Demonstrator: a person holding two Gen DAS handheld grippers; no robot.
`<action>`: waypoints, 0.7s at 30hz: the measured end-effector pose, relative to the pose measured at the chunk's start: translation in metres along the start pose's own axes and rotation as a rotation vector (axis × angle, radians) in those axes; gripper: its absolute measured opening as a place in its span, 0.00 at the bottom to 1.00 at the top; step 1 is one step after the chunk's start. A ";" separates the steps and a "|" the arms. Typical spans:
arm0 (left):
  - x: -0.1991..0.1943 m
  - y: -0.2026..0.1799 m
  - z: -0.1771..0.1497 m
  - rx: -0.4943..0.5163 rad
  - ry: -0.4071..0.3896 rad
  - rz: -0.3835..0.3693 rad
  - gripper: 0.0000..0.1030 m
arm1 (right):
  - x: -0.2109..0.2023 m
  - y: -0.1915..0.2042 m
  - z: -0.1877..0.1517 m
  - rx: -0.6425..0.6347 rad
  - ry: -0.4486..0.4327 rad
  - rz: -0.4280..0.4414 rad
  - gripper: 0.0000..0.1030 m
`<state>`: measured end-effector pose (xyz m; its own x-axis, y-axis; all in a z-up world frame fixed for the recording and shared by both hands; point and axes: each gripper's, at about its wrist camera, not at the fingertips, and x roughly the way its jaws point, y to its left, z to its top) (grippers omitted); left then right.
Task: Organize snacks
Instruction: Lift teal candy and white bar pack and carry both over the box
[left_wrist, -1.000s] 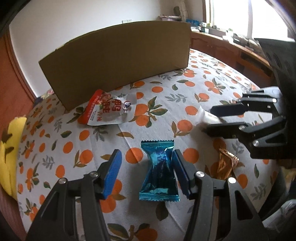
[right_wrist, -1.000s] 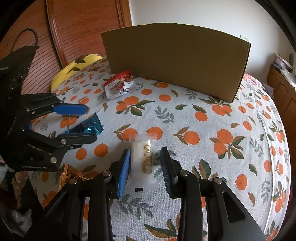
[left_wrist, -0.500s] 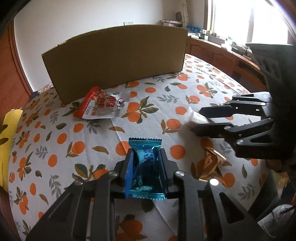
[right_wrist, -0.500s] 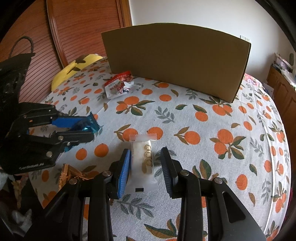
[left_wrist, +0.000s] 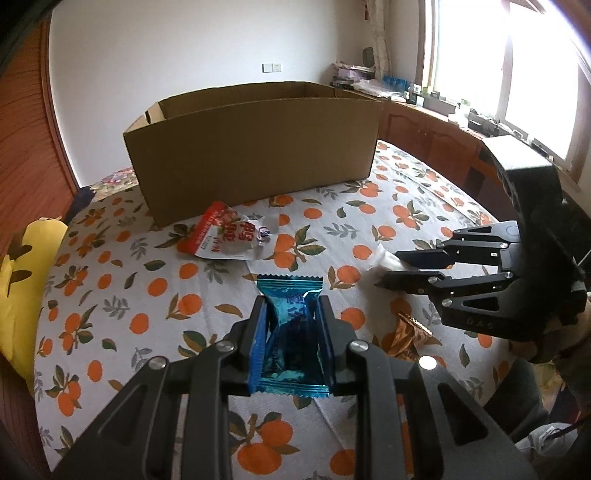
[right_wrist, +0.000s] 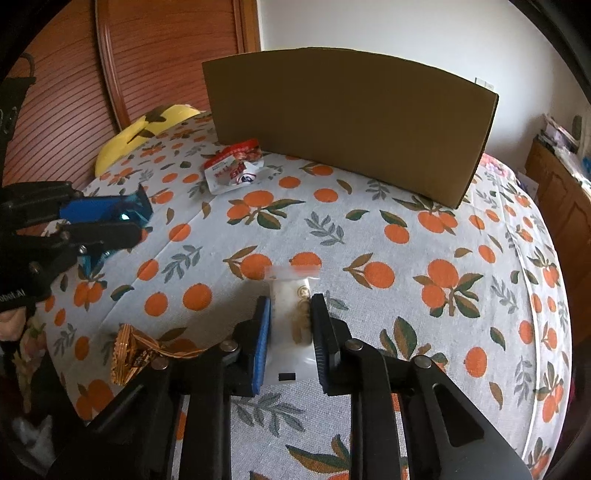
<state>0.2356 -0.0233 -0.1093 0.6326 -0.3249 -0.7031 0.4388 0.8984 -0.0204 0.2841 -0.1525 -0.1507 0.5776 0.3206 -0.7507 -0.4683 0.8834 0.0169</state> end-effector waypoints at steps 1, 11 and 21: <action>-0.002 0.000 0.000 0.000 -0.003 0.002 0.23 | -0.001 0.000 0.000 -0.001 -0.003 -0.009 0.19; -0.016 -0.002 0.002 -0.005 -0.030 0.007 0.23 | -0.012 -0.014 -0.001 0.077 -0.048 -0.018 0.19; -0.034 -0.003 0.011 -0.013 -0.073 0.020 0.23 | -0.024 -0.017 0.000 0.083 -0.086 -0.051 0.19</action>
<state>0.2195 -0.0176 -0.0774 0.6863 -0.3271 -0.6496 0.4178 0.9084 -0.0160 0.2785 -0.1749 -0.1331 0.6563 0.2996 -0.6925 -0.3820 0.9234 0.0375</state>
